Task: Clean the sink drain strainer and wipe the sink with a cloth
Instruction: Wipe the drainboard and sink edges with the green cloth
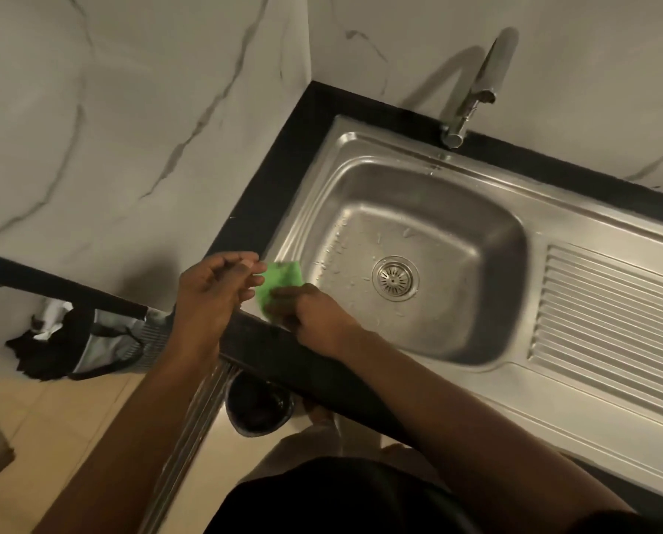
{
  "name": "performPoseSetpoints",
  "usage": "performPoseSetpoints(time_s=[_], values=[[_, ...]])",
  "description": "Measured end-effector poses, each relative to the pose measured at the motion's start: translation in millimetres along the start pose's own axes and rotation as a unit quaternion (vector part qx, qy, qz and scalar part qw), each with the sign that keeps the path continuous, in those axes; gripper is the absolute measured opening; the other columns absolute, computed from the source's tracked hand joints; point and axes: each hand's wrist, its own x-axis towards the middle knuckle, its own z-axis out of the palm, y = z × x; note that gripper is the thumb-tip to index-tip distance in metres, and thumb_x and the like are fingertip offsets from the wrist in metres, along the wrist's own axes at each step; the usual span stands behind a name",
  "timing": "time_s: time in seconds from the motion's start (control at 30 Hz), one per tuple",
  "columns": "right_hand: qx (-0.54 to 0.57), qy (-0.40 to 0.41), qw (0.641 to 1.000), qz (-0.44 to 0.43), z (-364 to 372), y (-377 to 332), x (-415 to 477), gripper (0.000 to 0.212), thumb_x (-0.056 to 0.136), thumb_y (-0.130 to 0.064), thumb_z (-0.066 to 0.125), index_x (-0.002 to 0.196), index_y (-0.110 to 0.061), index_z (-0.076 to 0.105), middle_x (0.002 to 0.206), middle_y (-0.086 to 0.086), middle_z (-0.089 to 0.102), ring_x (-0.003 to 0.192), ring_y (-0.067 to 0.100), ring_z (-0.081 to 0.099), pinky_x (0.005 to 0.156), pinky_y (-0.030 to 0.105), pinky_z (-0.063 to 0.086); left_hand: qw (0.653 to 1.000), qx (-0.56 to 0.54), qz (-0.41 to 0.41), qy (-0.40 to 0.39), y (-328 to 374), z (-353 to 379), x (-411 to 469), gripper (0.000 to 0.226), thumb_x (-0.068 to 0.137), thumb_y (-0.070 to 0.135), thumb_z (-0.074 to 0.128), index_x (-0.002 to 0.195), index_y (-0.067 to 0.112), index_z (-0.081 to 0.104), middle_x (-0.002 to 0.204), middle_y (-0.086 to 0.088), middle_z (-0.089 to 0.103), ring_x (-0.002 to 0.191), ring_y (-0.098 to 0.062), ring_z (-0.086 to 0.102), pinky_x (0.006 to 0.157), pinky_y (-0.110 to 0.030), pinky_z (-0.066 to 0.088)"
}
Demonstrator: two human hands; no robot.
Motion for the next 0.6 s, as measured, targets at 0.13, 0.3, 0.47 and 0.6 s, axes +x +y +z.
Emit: performPoseSetpoints(time_s=[0.13,0.3,0.47,0.6], values=[[0.009,0.016,1.0,-0.025,2,10,-16,0.04,0.102,-0.009,0.058,0.139,-0.022,0.068,0.148,-0.001,0.062,0.128,0.03,0.052,0.113,0.034,0.04,1.0,-0.016,0.0,-0.011,6,-2,19,0.014,0.101,0.019,0.067,0.11,0.016,0.077,0.103,-0.009,0.082,0.105,-0.034,0.077,0.097,-0.045,0.059],[-0.002,0.047,0.998,-0.035,-24,86,-117,0.034,0.099,-0.01,0.067,0.132,-0.02,0.073,0.138,-0.006,0.069,0.113,0.022,0.067,0.102,0.038,0.052,1.0,-0.018,0.001,-0.025,6,-7,29,0.014,0.1,0.023,0.068,0.108,0.021,0.08,0.105,-0.006,0.083,0.105,-0.03,0.077,0.096,-0.042,0.06],[-0.006,0.085,0.996,-0.034,-31,118,-160,0.037,0.091,0.0,0.074,0.125,-0.015,0.077,0.134,-0.005,0.071,0.111,0.018,0.068,0.093,0.039,0.057,0.999,-0.001,0.002,-0.035,-4,-2,28,0.014,0.099,0.025,0.069,0.108,0.022,0.08,0.105,-0.005,0.083,0.102,-0.027,0.078,0.095,-0.041,0.061],[-0.001,0.057,0.996,-0.073,-21,77,-106,0.039,0.095,0.0,0.068,0.132,-0.011,0.072,0.138,0.001,0.069,0.114,0.028,0.066,0.102,0.031,0.051,1.0,0.0,0.001,-0.029,-4,7,30,0.014,0.1,0.022,0.069,0.108,0.02,0.08,0.104,-0.006,0.083,0.099,-0.026,0.079,0.089,-0.036,0.063]])
